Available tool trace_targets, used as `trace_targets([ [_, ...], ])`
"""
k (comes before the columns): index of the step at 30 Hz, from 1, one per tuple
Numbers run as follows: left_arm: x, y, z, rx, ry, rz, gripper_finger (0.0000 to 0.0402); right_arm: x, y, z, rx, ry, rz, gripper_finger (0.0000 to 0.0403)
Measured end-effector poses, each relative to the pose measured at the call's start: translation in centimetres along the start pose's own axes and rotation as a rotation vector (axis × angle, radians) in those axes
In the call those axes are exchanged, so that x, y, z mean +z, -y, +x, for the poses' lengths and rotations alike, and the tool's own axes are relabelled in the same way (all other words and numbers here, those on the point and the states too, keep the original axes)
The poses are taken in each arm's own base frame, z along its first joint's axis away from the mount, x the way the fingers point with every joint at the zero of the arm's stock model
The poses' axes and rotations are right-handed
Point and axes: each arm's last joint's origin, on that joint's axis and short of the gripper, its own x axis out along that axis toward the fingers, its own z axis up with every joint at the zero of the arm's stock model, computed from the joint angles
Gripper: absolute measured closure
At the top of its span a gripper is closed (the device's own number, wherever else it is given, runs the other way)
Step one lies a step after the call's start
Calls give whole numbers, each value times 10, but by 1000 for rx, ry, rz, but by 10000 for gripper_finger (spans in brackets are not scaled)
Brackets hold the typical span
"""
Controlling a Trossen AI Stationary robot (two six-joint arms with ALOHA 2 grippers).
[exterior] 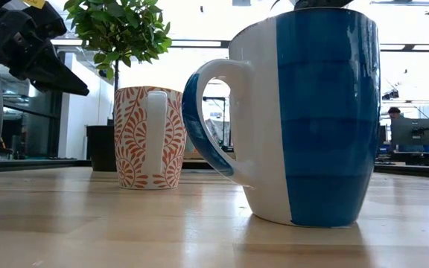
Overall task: Place coffee mugs
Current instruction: Put the patterned red mug on the shelf
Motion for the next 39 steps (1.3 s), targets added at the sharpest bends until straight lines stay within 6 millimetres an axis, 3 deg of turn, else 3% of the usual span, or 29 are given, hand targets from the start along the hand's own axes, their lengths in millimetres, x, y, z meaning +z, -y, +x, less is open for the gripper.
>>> trace_targets([
  [6,0,0,0,0,0,-4,291,0,0,0,3,1,3,400],
  [15,0,0,0,0,0,-5,291,1,0,0,-2,8,9,360],
  [39,0,0,0,0,0,-8,291,0,2,0,-59,-2,4,300],
])
